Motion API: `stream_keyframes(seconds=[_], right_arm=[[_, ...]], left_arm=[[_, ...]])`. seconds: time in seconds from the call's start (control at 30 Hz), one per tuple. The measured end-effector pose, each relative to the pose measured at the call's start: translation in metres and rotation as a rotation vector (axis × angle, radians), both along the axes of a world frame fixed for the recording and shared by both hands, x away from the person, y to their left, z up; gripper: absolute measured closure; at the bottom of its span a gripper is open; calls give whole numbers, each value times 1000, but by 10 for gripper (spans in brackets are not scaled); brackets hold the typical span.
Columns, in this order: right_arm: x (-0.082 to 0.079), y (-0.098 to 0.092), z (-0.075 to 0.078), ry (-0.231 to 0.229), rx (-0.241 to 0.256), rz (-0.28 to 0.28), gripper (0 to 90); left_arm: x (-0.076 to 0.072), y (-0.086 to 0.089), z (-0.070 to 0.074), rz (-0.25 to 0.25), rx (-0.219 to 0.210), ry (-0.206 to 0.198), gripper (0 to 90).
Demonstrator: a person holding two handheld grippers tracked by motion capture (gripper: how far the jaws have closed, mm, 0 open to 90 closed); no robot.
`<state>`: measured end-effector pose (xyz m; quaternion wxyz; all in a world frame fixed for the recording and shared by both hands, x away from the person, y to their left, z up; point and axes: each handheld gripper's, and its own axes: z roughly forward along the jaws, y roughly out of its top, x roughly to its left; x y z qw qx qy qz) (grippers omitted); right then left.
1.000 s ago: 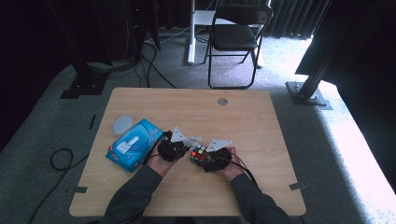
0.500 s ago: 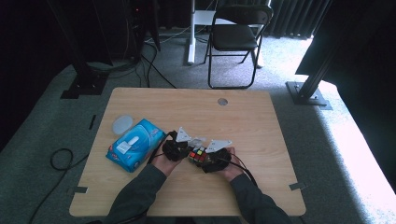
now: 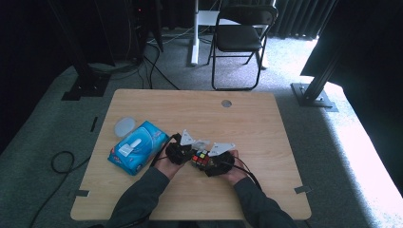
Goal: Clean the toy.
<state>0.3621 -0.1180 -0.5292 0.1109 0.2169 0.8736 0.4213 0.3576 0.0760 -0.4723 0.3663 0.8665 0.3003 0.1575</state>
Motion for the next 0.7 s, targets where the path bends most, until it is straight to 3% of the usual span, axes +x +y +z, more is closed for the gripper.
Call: stream_keyframes(seconds=[0.37,0.7], right_arm=[[4,-7,3,-14,11,-40,338],[5,-9,4,-18,16,-55,338]], left_arm=[[-19,3,2,-19,8,-14,849],[-23,-3,3,-36,15,-17,849]])
